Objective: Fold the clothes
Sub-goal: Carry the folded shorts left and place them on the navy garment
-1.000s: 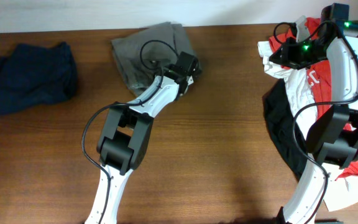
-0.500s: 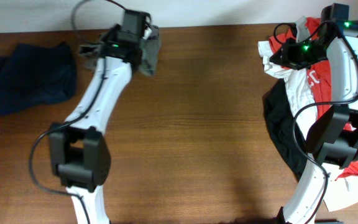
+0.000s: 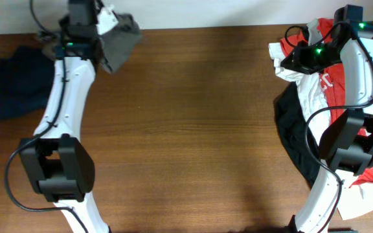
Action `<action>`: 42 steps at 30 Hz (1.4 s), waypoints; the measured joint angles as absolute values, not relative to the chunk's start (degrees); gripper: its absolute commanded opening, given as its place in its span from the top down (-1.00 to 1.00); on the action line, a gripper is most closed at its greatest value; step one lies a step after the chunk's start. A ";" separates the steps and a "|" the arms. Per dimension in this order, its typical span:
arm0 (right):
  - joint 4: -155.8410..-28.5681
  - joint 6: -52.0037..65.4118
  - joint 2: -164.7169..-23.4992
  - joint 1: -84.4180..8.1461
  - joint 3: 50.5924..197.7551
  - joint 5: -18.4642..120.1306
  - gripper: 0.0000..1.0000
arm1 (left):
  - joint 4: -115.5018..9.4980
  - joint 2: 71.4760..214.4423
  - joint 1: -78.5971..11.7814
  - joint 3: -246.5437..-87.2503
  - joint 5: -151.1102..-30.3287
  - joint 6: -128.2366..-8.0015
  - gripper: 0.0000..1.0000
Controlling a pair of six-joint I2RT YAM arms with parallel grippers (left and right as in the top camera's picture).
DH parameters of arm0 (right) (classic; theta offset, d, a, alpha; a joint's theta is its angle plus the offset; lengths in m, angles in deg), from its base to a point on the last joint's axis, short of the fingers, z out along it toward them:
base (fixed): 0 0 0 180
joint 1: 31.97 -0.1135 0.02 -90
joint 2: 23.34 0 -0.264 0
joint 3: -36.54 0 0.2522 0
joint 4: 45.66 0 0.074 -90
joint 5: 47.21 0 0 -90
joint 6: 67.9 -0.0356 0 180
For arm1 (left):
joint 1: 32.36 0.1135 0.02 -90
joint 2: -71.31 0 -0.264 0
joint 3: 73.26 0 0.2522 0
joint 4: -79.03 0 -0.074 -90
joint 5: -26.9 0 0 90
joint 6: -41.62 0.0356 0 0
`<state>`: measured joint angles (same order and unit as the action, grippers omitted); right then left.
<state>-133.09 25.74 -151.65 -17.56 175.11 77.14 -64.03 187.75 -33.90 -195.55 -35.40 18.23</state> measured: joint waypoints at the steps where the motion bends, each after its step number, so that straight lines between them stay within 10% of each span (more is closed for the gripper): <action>1: -133.24 25.74 -151.65 -17.56 175.11 77.12 0.60 | -65.97 187.75 -32.81 -195.55 -35.95 20.37 1.00; 20: -134.20 25.35 -151.65 -17.56 175.11 77.14 0.60 | -79.33 187.45 -15.41 -195.55 -63.46 36.28 1.00; 42: -134.90 24.87 -151.65 -19.02 175.11 77.12 0.60 | -92.09 197.33 -8.48 -195.55 -66.15 36.50 1.00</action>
